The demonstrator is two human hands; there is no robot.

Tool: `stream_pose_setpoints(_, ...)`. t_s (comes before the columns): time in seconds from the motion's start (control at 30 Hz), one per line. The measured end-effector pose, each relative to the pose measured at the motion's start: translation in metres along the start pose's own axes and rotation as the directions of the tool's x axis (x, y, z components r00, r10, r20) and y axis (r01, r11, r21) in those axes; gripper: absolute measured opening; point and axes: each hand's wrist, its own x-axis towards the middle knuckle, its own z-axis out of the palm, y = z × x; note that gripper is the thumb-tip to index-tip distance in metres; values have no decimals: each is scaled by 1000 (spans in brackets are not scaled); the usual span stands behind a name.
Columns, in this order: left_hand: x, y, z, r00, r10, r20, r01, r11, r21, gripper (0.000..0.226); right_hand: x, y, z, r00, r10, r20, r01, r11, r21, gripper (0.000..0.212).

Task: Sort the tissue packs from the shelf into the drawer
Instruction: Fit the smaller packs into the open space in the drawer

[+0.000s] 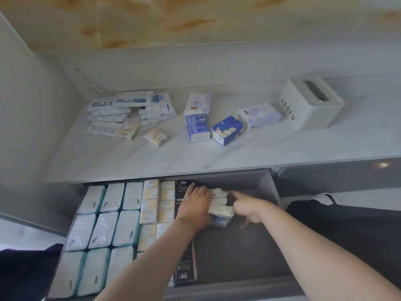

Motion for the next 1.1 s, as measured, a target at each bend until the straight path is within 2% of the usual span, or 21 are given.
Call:
stream_pose_setpoints(0.07,5,0,-2,1000,-22,12,22,1000,4,55,1,6,6,992,98,84,-103,993,57,85)
stream_pose_setpoints(0.1,6,0,-2,999,-30,19,30,1000,5,55,2,7,11,987,97,129,-112,987,114,83)
stream_pose_setpoints(0.17,9,-2,-1,999,-53,8,53,999,-5,60,7,4,22,993,1,119,-27,975,219,74)
stream_pose_setpoints(0.23,8,-8,2,995,-96,-30,96,995,-22,69,20,-1,33,997,-71,13,65,965,255,81)
stream_pose_setpoints(0.3,7,-12,4,993,-119,-27,118,993,-14,84,30,-5,39,995,-89,-52,96,983,155,89)
stream_pose_setpoints(0.4,5,-15,10,992,-125,18,123,991,51,102,32,-2,46,986,-88,-140,78,994,-75,86)
stream_pose_setpoints(0.47,6,-15,15,992,-125,31,122,990,76,100,34,-1,47,973,-133,-191,118,989,-92,81)
stream_pose_setpoints(0.57,4,-13,14,990,-141,28,139,987,83,99,42,1,47,973,-194,-125,181,978,-105,72)
stream_pose_setpoints(0.67,1,-11,12,988,-149,29,147,988,53,94,44,4,40,980,-173,-99,159,979,-129,68)
stream_pose_setpoints(0.8,2,-14,13,987,-132,87,123,987,105,95,44,0,44,951,-143,-274,121,988,-96,57)
stream_pose_setpoints(0.93,8,-13,10,985,-147,89,135,983,127,103,56,-2,58,950,-189,-247,157,977,-144,56)
stream_pose_setpoints(1.03,5,-15,7,991,-134,13,133,991,16,89,44,-6,55,905,-219,-364,192,975,-108,54)
stream_pose_setpoints(1.1,0,-18,4,993,-113,-27,113,994,-15,76,40,-3,53,848,-315,-426,262,948,-180,57)
